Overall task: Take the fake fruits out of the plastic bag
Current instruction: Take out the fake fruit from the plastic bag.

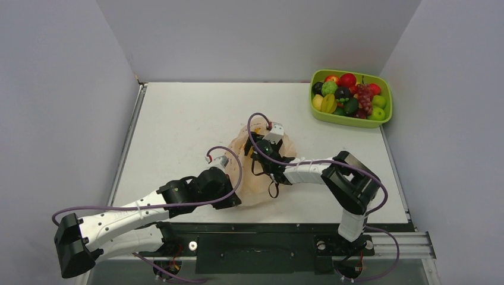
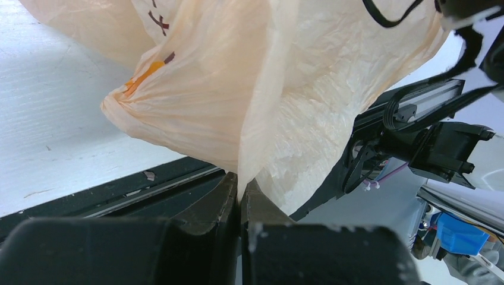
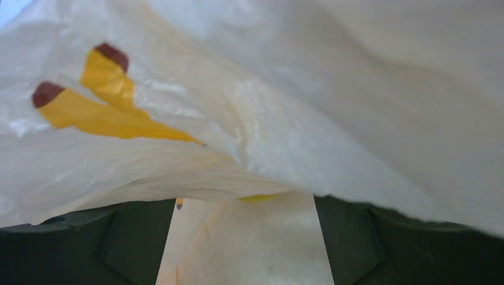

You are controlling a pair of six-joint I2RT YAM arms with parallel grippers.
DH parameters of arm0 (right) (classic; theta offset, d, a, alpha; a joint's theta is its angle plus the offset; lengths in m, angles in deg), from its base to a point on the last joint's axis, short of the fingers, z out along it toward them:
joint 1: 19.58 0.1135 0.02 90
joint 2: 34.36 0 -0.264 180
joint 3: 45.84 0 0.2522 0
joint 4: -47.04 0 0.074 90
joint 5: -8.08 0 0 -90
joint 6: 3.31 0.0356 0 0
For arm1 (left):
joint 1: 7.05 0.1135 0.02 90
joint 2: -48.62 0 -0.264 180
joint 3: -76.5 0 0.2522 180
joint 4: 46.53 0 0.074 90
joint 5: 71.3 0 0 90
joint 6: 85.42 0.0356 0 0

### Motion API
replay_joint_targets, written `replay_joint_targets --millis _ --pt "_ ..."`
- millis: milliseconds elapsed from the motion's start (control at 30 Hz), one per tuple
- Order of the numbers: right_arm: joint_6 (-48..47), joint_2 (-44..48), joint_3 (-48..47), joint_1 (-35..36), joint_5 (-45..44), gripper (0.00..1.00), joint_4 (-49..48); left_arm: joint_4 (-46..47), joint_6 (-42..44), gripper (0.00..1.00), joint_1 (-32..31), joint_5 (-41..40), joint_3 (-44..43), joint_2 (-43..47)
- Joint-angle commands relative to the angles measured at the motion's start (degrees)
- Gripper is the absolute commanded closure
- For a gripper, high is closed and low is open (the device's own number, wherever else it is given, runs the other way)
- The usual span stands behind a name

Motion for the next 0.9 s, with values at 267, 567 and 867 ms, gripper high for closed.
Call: replay_joint_targets --millis 267,567,867 --pt "0.50 -9.06 -11.30 -1.34 -2.99 0.22 -0.38 2.10 0.46 1.00 0.28 0.89 -1.07 0.14" --pt "-1.29 -13.94 -15.99 -1.59 3.08 0.25 0.63 1.73 -0.55 1.00 0.26 0.07 1.06 2.44" --pt "-0.95 -18.18 -20.08 -2.27 12.74 0.25 -0.44 1.71 -0.52 1.00 0.27 -0.13 1.64 2.46"
